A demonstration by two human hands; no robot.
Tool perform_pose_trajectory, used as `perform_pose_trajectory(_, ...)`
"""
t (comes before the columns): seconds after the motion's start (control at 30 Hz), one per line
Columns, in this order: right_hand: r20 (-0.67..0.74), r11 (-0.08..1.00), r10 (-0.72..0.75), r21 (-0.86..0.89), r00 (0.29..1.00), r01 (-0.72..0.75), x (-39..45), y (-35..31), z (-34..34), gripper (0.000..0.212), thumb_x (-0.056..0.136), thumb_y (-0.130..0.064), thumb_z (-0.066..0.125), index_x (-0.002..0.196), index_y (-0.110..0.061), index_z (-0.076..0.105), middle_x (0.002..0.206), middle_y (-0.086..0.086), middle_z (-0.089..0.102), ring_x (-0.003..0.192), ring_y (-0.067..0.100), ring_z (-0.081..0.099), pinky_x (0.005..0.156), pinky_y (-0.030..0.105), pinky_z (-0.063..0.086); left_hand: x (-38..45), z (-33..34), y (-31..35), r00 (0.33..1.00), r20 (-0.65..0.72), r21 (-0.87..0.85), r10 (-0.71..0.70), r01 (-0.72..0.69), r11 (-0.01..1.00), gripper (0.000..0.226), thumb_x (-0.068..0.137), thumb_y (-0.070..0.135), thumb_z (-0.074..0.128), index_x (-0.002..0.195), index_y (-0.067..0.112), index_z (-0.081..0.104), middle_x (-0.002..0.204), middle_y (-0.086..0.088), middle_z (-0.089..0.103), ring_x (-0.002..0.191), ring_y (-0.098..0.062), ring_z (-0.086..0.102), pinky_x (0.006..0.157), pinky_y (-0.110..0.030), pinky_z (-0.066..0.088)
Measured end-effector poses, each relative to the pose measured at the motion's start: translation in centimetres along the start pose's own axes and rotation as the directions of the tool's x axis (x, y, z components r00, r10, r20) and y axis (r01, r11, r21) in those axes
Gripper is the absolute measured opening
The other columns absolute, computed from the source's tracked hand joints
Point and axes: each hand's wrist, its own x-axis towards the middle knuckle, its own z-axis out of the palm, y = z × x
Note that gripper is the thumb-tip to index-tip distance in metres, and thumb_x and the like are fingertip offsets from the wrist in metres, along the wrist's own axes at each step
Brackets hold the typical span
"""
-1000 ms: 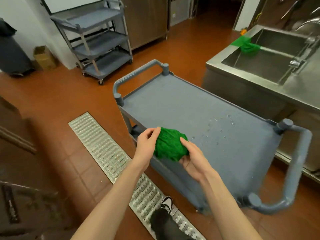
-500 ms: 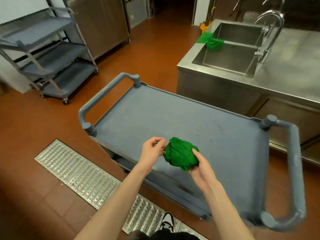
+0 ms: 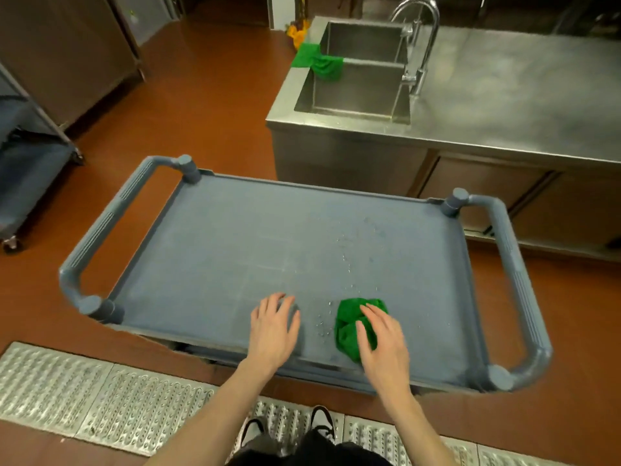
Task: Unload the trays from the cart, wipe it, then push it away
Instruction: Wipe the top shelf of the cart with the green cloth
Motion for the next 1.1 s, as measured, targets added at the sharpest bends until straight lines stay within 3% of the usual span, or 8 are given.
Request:
perform_pose_trajectory(0.13, 0.114, 0.964, 0.048, -0.267, 0.992, -0.016, 1.1, -0.4, 2.4, 0.052, 0.104, -0.038, 0.059, 0.154, -0.025, 0.05, 0.166, 0.005, 0.036, 0.156, 0.03, 0.028, 0.124, 0.054, 0.029, -0.5, 0.3, -2.6, 0.979, 0.149, 0.107, 0.139, -0.155, 0.982, 0.054, 0.106, 0.046, 0.041, 0.146, 0.016, 0.059, 0.156, -0.011, 0.053, 0.145, -0.034, 0.049, 0.118, -0.055, 0.039)
perform_pose_trajectory(0.23, 0.238, 0.907, 0.11, -0.421, 0.965, 0.0, 1.0, -0.3, 4.9, 0.069, 0.106, -0.059, 0.037, 0.166, -0.028, 0.02, 0.173, 0.002, 0.005, 0.161, 0.029, 0.004, 0.128, 0.049, 0.005, -0.7, 1.0, -3.8, 0.949, 0.273, 0.128, 0.156, -0.196, 0.972, 0.067, 0.107, 0.058, 0.029, 0.163, 0.024, 0.039, 0.173, -0.006, 0.029, 0.161, -0.027, 0.023, 0.13, -0.053, 0.014)
perform_pose_trajectory(0.3, 0.207, 0.901, 0.141, -0.433, 0.968, -0.038, 0.6, -0.2, 6.0, 0.072, 0.106, -0.057, 0.033, 0.166, -0.022, 0.014, 0.172, 0.001, 0.001, 0.161, 0.029, 0.004, 0.129, 0.049, 0.007, -0.8, 1.4, -4.1, 0.941, 0.308, 0.134, 0.141, -0.189, 0.973, 0.072, 0.106, 0.064, 0.02, 0.168, 0.028, 0.026, 0.177, -0.001, 0.014, 0.164, -0.022, 0.007, 0.131, -0.049, -0.002)
perform_pose_trajectory(0.43, 0.062, 0.893, 0.251, -0.4, 0.966, -0.207, 0.4, -1.1, 6.8, 0.07, 0.107, -0.053, 0.03, 0.165, -0.017, 0.02, 0.173, 0.006, 0.011, 0.161, 0.029, 0.008, 0.13, 0.046, 0.01, -0.7, 1.2, -4.1, 0.939, 0.315, 0.142, 0.136, -0.189, 0.972, 0.073, 0.105, 0.066, 0.014, 0.169, 0.03, 0.019, 0.178, 0.001, 0.008, 0.164, -0.019, 0.0, 0.13, -0.046, -0.009)
perform_pose_trajectory(0.57, 0.072, 0.879, 0.307, -0.402, 0.949, -0.254, 0.9, -2.7, 7.8, 0.061, 0.112, -0.042, 0.033, 0.165, -0.016, 0.021, 0.173, 0.005, 0.019, 0.161, 0.025, 0.012, 0.13, 0.045, 0.014, -0.4, 1.0, -3.9, 0.938, 0.324, 0.144, 0.122, -0.176, 0.974, 0.071, 0.106, 0.063, 0.014, 0.17, 0.031, 0.012, 0.178, 0.001, 0.002, 0.164, -0.019, -0.005, 0.132, -0.049, -0.006)
perform_pose_trajectory(0.87, 0.325, 0.938, 0.055, -0.342, 0.944, 0.063, 0.6, -4.9, 10.5, 0.053, 0.112, -0.029, 0.037, 0.163, -0.018, 0.03, 0.171, 0.0, 0.024, 0.159, 0.018, 0.02, 0.129, 0.038, 0.017, -0.4, 0.8, -3.4, 0.926, 0.353, 0.146, 0.136, -0.198, 0.969, 0.07, 0.106, 0.049, 0.029, 0.17, 0.022, 0.017, 0.178, -0.007, 0.008, 0.165, -0.025, 0.004, 0.131, -0.056, 0.004)
perform_pose_trajectory(1.0, 0.239, 0.927, 0.09, -0.376, 0.967, 0.006, 1.6, -5.8, 11.0, 0.052, 0.105, -0.034, 0.054, 0.156, -0.027, 0.046, 0.16, -0.002, 0.046, 0.148, 0.021, 0.04, 0.118, 0.041, 0.035, 0.5, 0.2, -3.3, 0.92, 0.336, 0.159, 0.202, -0.267, 0.95, 0.069, 0.099, 0.046, 0.046, 0.159, 0.012, 0.045, 0.164, -0.018, 0.043, 0.153, -0.035, 0.038, 0.123, -0.058, 0.028)
perform_pose_trajectory(1.1, 0.226, 0.909, 0.119, -0.417, 0.967, -0.015, 1.9, -5.8, 11.6, 0.054, 0.109, -0.036, 0.048, 0.161, -0.027, 0.037, 0.169, -0.001, 0.032, 0.157, 0.023, 0.026, 0.124, 0.044, 0.027, 1.5, 0.4, -3.8, 0.901, 0.324, 0.162, 0.29, -0.355, 0.921, 0.068, 0.097, 0.047, 0.046, 0.153, 0.008, 0.05, 0.152, -0.02, 0.053, 0.142, -0.037, 0.047, 0.121, -0.054, 0.032)
